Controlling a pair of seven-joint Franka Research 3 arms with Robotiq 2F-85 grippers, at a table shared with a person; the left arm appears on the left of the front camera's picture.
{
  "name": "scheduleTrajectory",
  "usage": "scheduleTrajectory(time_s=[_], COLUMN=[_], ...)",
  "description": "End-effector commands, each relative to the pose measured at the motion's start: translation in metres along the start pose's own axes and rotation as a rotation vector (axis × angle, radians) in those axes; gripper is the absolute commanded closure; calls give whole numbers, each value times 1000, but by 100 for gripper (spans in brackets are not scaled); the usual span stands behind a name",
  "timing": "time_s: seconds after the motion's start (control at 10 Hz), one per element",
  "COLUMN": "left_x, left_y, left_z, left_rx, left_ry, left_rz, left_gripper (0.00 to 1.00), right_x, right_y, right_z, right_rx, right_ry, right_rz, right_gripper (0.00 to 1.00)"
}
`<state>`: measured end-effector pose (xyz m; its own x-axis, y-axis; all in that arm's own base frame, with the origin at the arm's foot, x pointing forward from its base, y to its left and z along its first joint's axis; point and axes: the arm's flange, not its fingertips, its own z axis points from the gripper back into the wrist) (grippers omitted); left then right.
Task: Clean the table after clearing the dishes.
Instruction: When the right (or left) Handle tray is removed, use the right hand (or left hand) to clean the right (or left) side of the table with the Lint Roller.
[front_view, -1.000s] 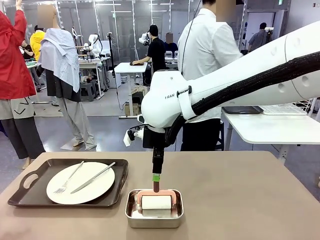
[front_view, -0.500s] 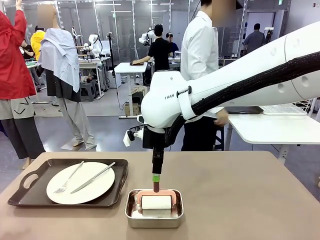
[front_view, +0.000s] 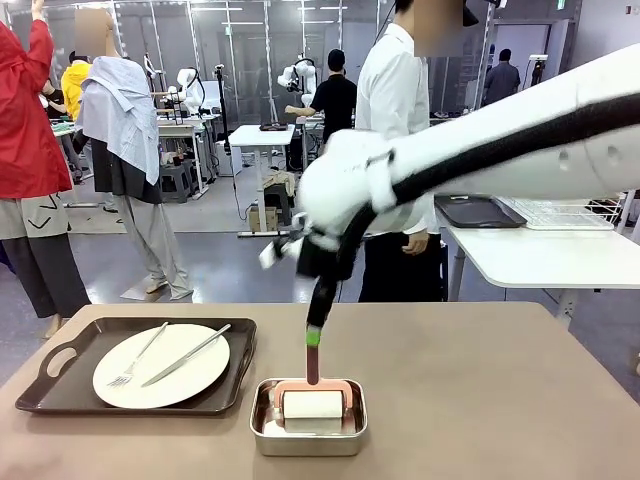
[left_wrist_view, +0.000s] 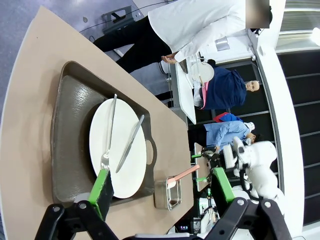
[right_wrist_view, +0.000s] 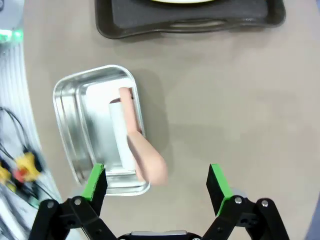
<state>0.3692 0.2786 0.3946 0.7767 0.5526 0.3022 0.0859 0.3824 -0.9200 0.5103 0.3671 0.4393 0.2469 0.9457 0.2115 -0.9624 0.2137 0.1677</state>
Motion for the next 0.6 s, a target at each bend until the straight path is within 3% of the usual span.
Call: scheduleTrajectory(time_s=[0.0,0.2,0.4,0.5], left_x=[0,0,0,0], left_y=[-1,-1,-1,-1], left_z=[2,2,2,2], left_rx=[-15,-15,-15,-15], left_ry=[0,0,0,0], left_rz=[-2,-2,-2,-2], left_gripper=[0,0,0,0], right_x=[-65,-170,-268,-326], right_y=[-61,-96,-107,-102], right_z=[55,78,85,88], right_rx=[252,403,573,570], right_ry=[-451,-599,-891,-1006], right_rz=[-464,-733,-990,-1142], right_gripper=[0,0,0,0])
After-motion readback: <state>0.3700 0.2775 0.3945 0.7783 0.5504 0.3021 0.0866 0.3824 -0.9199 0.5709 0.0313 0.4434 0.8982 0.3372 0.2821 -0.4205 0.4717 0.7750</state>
